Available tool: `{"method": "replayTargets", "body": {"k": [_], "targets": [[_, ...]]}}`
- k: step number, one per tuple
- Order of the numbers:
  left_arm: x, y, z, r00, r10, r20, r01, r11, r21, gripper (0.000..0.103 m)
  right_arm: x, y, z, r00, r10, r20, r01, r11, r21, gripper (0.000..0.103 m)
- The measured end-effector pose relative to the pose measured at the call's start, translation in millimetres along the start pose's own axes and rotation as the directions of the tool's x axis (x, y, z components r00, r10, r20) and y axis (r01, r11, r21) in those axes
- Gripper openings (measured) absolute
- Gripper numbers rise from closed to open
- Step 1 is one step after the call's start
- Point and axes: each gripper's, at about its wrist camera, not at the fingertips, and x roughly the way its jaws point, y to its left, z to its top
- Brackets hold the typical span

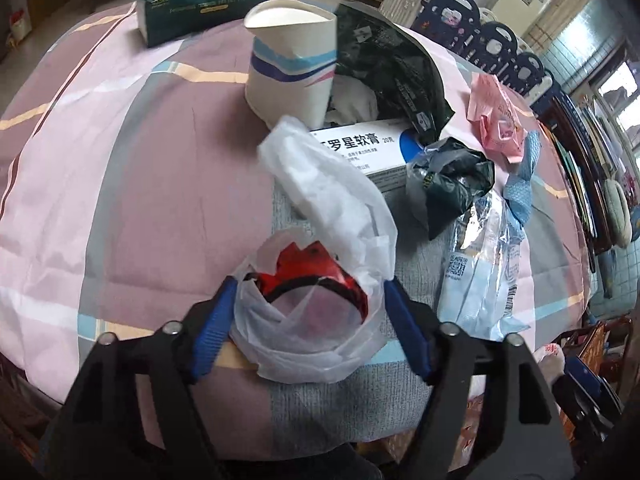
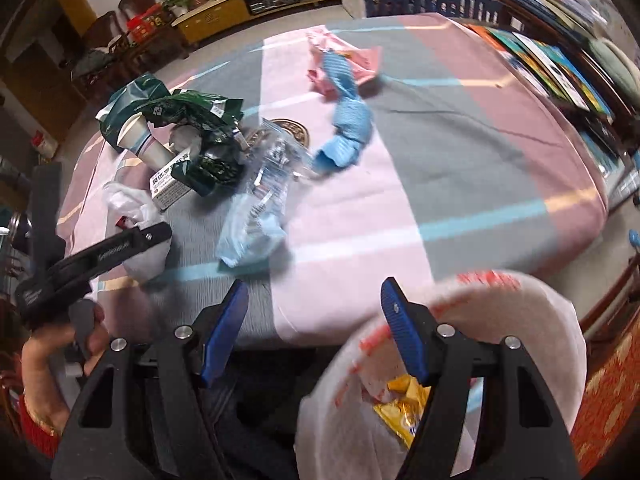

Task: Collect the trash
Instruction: 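Grasp the white plastic bag with the left tool, then drop the clear plastic bag into the wastebasket with the right tool while the left holds the white bag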

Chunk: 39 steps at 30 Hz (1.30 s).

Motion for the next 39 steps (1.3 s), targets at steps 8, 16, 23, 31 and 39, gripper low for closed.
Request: {"method": "replayTargets", "body": {"k": [8, 16, 23, 31, 39], "targets": [[-4, 21, -6, 1.0, -0.009, 0.005, 0.01, 0.997, -0.082, 0.039, 39, 20, 29, 1.0, -0.025, -0.005, 0.025, 1.0, -0.008, 0.068], [-53, 36, -26, 0.971, 0.202, 0.127, -0.184, 0.973, -0.141, 0.028, 57, 44, 32, 0.999, -0.037, -0.024, 0.035, 0.998, -0.045, 0.079], [-72, 32, -35, 0.956, 0.246, 0.159, -0.229, 0.966, -0.118, 0.028, 97, 77, 34, 0.985, -0.161, -0.068, 0.149, 0.977, -0.151, 0.07], [-90, 9, -44, 0.953, 0.22, 0.21, -0.211, 0.975, -0.065, 0.027, 65, 50, 17, 0.988, -0.149, -0.036, 0.144, 0.982, -0.119, 0.034], [-100, -13, -50, 0.952, 0.198, 0.233, -0.199, 0.98, -0.018, 0.027, 5, 14, 10, 0.994, -0.087, 0.072, 0.092, 0.993, -0.072, 0.033]]}}
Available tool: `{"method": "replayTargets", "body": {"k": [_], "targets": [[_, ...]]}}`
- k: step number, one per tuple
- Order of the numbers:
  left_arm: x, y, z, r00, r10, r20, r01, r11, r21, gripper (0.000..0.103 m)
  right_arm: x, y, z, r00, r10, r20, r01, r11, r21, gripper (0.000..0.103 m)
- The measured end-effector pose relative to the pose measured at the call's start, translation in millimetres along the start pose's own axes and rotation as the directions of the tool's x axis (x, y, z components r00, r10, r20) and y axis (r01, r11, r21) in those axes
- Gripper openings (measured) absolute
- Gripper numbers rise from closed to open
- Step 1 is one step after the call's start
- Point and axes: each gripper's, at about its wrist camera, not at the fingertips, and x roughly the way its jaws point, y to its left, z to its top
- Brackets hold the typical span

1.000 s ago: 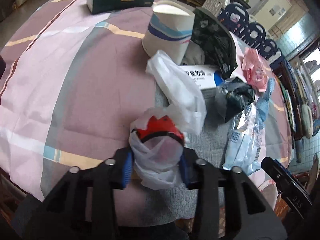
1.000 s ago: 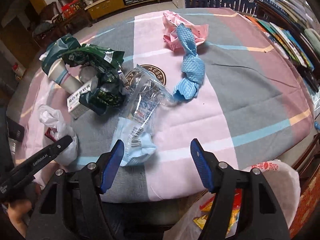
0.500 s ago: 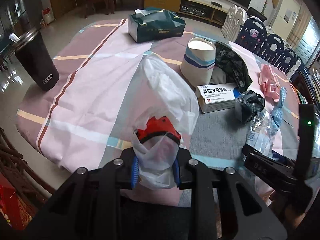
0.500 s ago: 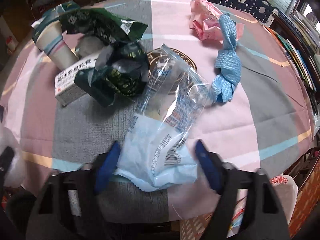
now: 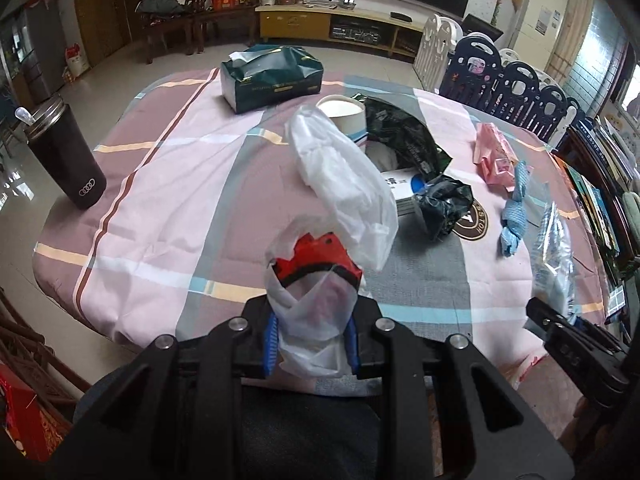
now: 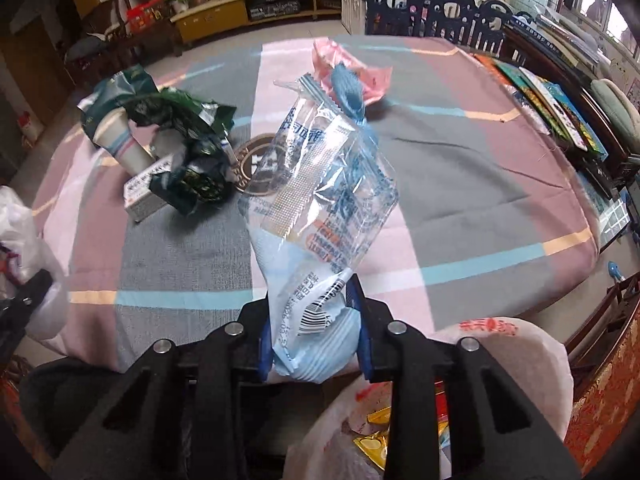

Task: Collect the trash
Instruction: 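Drop the clear plastic bag into the wastebasket with the right tool while the left holds the white bag, then drop the white plastic bag into the wastebasket with the left tool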

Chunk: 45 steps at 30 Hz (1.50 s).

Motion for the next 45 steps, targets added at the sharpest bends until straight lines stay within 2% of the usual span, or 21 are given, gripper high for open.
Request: {"method": "replayTargets", "body": {"k": [4, 6, 11, 17, 21, 26, 33, 35, 36, 37, 39, 41, 43, 45], "targets": [[-11, -13, -3, 1.0, -0.021, 0.015, 0.02, 0.999, 0.035, 0.027, -42, -28, -16, 0.996, 0.066, 0.054, -0.066, 0.998, -0.003, 0.033], [-14, -22, -5, 0.999, -0.035, 0.017, 0.034, 0.998, 0.057, 0.027, -61, -44, -28, 0.994, 0.074, 0.076, -0.074, 0.997, 0.0, 0.033], [-21, -43, -13, 0.998, -0.064, 0.02, 0.062, 0.992, 0.109, 0.027, -84, -89, -55, 0.997, -0.002, 0.071, -0.001, 0.999, 0.04, 0.033], [-35, -65, -21, 0.996, -0.088, 0.033, 0.081, 0.982, 0.171, 0.027, -78, -112, -82, 0.999, -0.045, 0.003, 0.045, 0.997, 0.066, 0.033], [-39, -76, -27, 0.995, -0.097, 0.028, 0.089, 0.975, 0.203, 0.027, -78, -118, -87, 1.0, -0.029, -0.005, 0.029, 0.995, 0.094, 0.033], [-44, -83, -31, 0.994, -0.1, 0.034, 0.09, 0.971, 0.222, 0.027, -82, -118, -96, 1.0, -0.028, -0.011, 0.028, 0.997, 0.072, 0.033], [-51, -93, -35, 0.993, -0.113, 0.038, 0.1, 0.964, 0.246, 0.027, -54, -128, -136, 0.987, -0.052, -0.152, 0.067, 0.993, 0.097, 0.033], [-52, -96, -36, 0.992, -0.117, 0.038, 0.103, 0.962, 0.255, 0.027, -46, -132, -140, 0.98, -0.081, -0.184, 0.102, 0.989, 0.107, 0.033], [-54, -98, -37, 0.992, -0.121, 0.037, 0.107, 0.96, 0.26, 0.027, -42, -134, -142, 0.973, -0.101, -0.207, 0.125, 0.986, 0.11, 0.037], [-55, -100, -39, 0.992, -0.125, 0.035, 0.111, 0.958, 0.266, 0.027, -39, -136, -143, 0.968, -0.106, -0.226, 0.134, 0.984, 0.116, 0.048], [-57, -105, -41, 0.991, -0.132, 0.033, 0.118, 0.953, 0.279, 0.027, -37, -142, -145, 0.966, -0.091, -0.243, 0.132, 0.979, 0.157, 0.062], [-58, -110, -44, 0.989, -0.143, 0.026, 0.13, 0.948, 0.292, 0.027, -45, -152, -143, 0.978, -0.055, -0.203, 0.101, 0.969, 0.225, 0.065], [-58, -114, -47, 0.988, -0.154, 0.017, 0.142, 0.942, 0.304, 0.027, -64, -163, -139, 0.994, -0.023, -0.105, 0.054, 0.952, 0.302, 0.066], [-58, -121, -52, 0.984, -0.177, -0.004, 0.169, 0.933, 0.316, 0.027, -87, -175, -133, 1.0, -0.022, 0.009, 0.017, 0.93, 0.367, 0.069]]}}
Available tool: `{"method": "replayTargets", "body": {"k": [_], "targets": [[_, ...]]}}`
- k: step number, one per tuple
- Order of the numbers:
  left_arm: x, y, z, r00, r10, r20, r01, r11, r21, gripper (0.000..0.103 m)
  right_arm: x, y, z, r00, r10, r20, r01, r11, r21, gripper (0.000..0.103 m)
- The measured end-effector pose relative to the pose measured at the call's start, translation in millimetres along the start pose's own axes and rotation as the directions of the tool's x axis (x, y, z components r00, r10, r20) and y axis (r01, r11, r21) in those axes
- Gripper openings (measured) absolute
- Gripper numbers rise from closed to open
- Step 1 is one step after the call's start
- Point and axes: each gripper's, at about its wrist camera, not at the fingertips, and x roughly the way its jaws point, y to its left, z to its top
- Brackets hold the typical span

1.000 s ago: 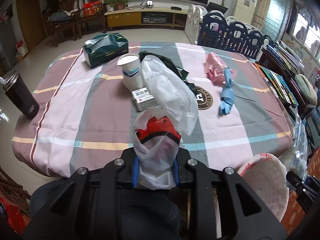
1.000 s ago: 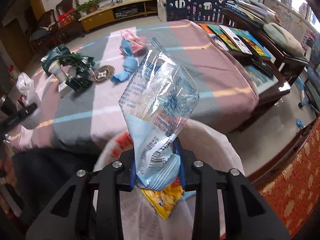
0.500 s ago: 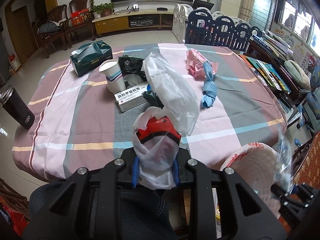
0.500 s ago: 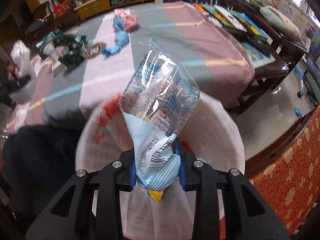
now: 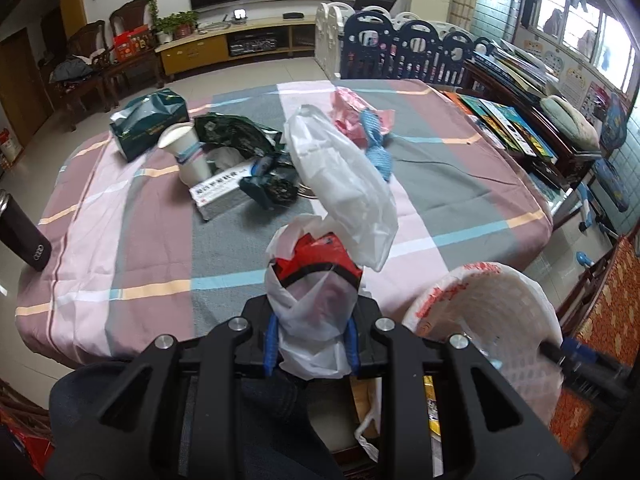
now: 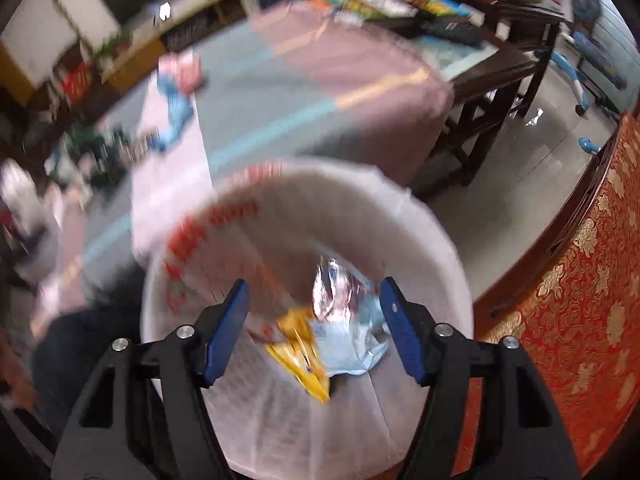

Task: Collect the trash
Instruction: 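Drop the white plastic bag into the wastebasket with the left tool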

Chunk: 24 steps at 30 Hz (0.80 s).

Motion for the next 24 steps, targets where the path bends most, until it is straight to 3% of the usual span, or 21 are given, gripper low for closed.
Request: {"method": "replayTargets", "body": {"k": [3, 6, 8, 11, 12, 14, 16, 18, 20, 24], "targets": [[2, -17, -4, 0.996, -0.089, -0.03, 0.09, 0.995, 0.034, 0.027, -25, -8, 13, 0.994, -0.014, 0.105, 0.011, 1.0, 0.029, 0.069], [3, -41, -9, 0.976, -0.207, -0.07, 0.213, 0.973, 0.09, 0.027, -45, -18, 20, 0.984, -0.037, 0.176, 0.026, 0.998, 0.061, 0.069], [4, -60, -15, 0.949, -0.292, -0.118, 0.307, 0.941, 0.143, 0.027, -52, -25, 24, 0.979, -0.045, 0.199, 0.03, 0.996, 0.08, 0.07], [1, -93, -31, 0.894, -0.401, -0.197, 0.442, 0.862, 0.249, 0.027, -53, -32, 27, 0.976, -0.056, 0.208, 0.036, 0.995, 0.098, 0.07], [1, -105, -38, 0.87, -0.435, -0.233, 0.489, 0.825, 0.285, 0.028, -52, -33, 28, 0.977, -0.053, 0.206, 0.032, 0.994, 0.105, 0.07], [0, -124, -51, 0.846, -0.454, -0.278, 0.529, 0.776, 0.342, 0.038, -50, -34, 28, 0.98, -0.05, 0.193, 0.029, 0.994, 0.108, 0.07], [3, -133, -58, 0.863, -0.418, -0.284, 0.502, 0.776, 0.381, 0.055, -47, -35, 26, 0.982, -0.048, 0.183, 0.028, 0.994, 0.108, 0.07], [6, -128, -57, 0.881, -0.39, -0.267, 0.468, 0.8, 0.376, 0.067, -46, -35, 25, 0.983, -0.045, 0.177, 0.027, 0.994, 0.104, 0.07], [12, -109, -47, 0.895, -0.374, -0.243, 0.438, 0.84, 0.32, 0.073, -44, -33, 25, 0.984, -0.046, 0.171, 0.029, 0.995, 0.099, 0.07], [30, -43, -11, 0.95, -0.265, -0.164, 0.292, 0.941, 0.173, 0.074, -37, -27, 27, 0.987, -0.042, 0.156, 0.028, 0.996, 0.089, 0.07]]}}
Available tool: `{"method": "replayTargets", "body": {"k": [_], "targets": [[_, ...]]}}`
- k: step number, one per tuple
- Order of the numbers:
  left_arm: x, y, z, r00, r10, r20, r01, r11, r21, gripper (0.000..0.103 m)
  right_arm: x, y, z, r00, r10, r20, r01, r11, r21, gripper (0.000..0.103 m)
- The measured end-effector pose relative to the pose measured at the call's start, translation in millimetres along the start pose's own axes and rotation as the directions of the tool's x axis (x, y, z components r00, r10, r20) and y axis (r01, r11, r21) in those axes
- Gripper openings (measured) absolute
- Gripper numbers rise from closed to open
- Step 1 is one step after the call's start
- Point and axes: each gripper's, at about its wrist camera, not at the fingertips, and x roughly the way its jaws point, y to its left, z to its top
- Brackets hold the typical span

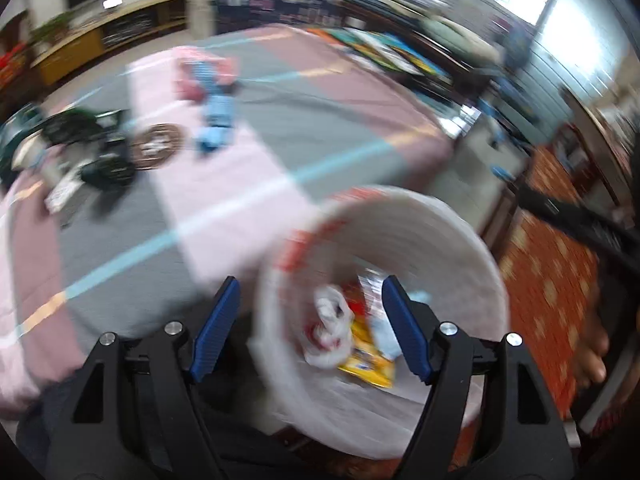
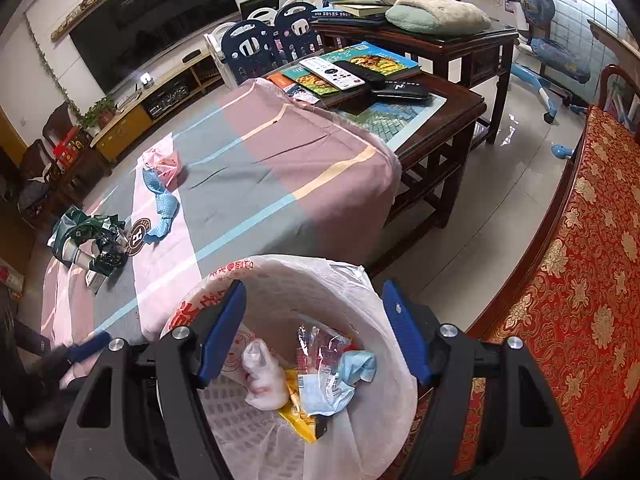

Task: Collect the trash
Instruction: 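Drop the white plastic bag into the wastebasket with the left tool, then grasp the dark green crumpled bag with the left tool while the right tool grasps the blue cloth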

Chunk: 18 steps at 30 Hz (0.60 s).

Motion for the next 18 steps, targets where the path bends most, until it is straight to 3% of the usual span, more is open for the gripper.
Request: {"method": "replayTargets", "body": {"k": [3, 8, 10, 13, 17, 18], "targets": [[-4, 68, 14, 0.994, 0.104, 0.014, -0.1, 0.98, -0.172, 0.073, 7, 8, -1, 1.0, -0.001, -0.016, 0.001, 1.0, -0.019, 0.07], [-5, 156, 53, 0.976, 0.213, 0.047, -0.181, 0.909, -0.375, 0.072, 20, 26, 0, 0.999, 0.014, -0.046, -0.016, 0.999, -0.05, 0.07], [5, 166, 73, 0.973, 0.225, 0.05, -0.19, 0.908, -0.374, 0.076, 24, 33, 1, 0.998, 0.019, -0.053, -0.022, 0.998, -0.057, 0.07], [33, 163, 95, 0.972, 0.235, 0.022, -0.218, 0.93, -0.295, 0.084, 34, 46, 4, 0.995, 0.027, -0.094, -0.033, 0.997, -0.066, 0.07], [76, 152, 108, 0.949, 0.313, -0.039, -0.315, 0.93, -0.188, 0.083, 39, 68, 10, 0.993, 0.033, -0.111, -0.046, 0.992, -0.117, 0.07], [85, 151, 108, 0.946, 0.32, -0.054, -0.325, 0.93, -0.172, 0.074, 41, 72, 12, 0.993, 0.033, -0.11, -0.047, 0.991, -0.128, 0.07]]}}
